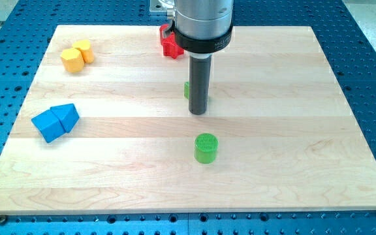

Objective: Place the green star above the green circle

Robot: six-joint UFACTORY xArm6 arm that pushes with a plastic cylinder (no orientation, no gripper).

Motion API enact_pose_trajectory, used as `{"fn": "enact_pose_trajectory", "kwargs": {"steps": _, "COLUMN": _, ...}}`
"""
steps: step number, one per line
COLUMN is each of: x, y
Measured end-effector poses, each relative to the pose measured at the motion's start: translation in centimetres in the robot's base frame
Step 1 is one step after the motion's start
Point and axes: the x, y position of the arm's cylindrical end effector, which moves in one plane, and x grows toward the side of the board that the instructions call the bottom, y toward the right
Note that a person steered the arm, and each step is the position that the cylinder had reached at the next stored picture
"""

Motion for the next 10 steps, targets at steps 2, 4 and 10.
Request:
{"fn": "enact_pose_trajectory", "kwargs": {"steps": 2, "x": 0.2, "y": -4.0}}
{"fn": "enact_pose_trajectory", "kwargs": {"steps": 4, "x": -3.6, "y": -4.2}}
{"fn": "enact_pose_trajectory", "kwargs": {"steps": 10, "x": 1.1, "y": -0.6}}
